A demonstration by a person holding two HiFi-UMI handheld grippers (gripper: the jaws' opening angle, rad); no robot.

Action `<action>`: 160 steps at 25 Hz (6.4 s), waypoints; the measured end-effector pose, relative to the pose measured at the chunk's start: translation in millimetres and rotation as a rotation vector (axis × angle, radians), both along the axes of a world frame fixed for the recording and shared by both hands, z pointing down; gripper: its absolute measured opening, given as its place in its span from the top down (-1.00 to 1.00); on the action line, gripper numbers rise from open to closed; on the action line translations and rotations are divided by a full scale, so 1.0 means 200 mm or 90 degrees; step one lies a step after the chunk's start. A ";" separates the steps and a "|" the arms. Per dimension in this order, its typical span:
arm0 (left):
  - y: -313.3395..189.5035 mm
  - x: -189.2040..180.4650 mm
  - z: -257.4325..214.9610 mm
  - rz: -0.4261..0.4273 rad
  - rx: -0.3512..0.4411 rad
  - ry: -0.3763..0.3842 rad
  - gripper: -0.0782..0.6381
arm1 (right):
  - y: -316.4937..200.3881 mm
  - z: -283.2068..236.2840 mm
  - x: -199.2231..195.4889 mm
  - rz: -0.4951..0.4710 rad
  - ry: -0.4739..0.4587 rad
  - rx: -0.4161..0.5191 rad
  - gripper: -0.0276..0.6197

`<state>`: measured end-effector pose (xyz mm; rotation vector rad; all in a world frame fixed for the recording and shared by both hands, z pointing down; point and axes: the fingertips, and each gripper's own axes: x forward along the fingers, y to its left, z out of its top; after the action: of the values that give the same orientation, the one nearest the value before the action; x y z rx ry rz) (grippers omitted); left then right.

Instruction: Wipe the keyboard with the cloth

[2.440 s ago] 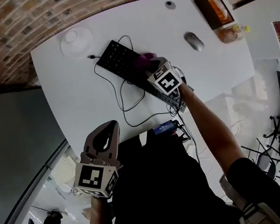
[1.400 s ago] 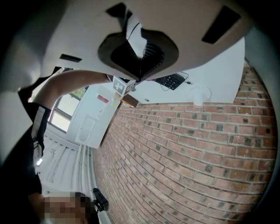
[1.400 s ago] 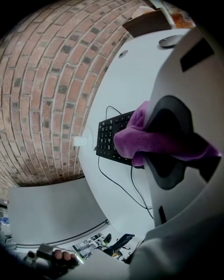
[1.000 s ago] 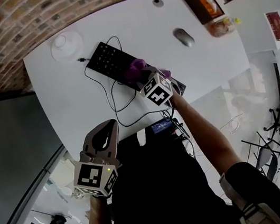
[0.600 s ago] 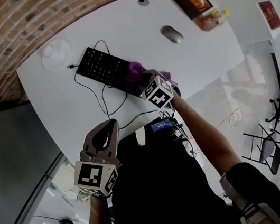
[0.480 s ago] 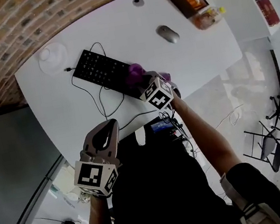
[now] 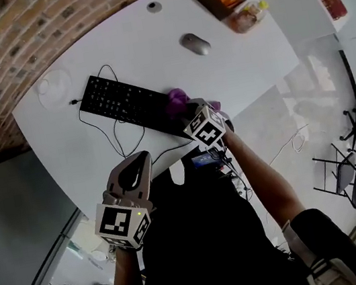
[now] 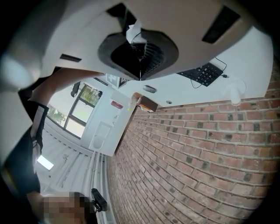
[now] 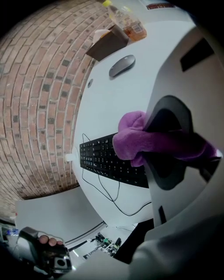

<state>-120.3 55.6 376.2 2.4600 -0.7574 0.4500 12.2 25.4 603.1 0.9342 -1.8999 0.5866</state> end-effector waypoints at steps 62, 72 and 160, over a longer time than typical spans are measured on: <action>0.03 -0.20 0.04 -0.137 -0.025 -0.022 0.74 | -0.29 -0.01 -0.28 -0.133 -0.029 0.015 0.54; 0.03 -0.28 0.01 -0.107 -0.007 -0.009 0.74 | -0.15 -0.04 -0.45 -0.135 -0.030 0.013 0.54; 0.14 0.43 -0.16 -0.014 0.075 0.008 0.74 | -0.13 -0.89 0.49 0.005 -0.054 0.288 0.54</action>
<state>-34.5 84.0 344.0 2.5577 -0.8269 0.3922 111.0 0.3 425.3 1.2155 -2.1520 0.1995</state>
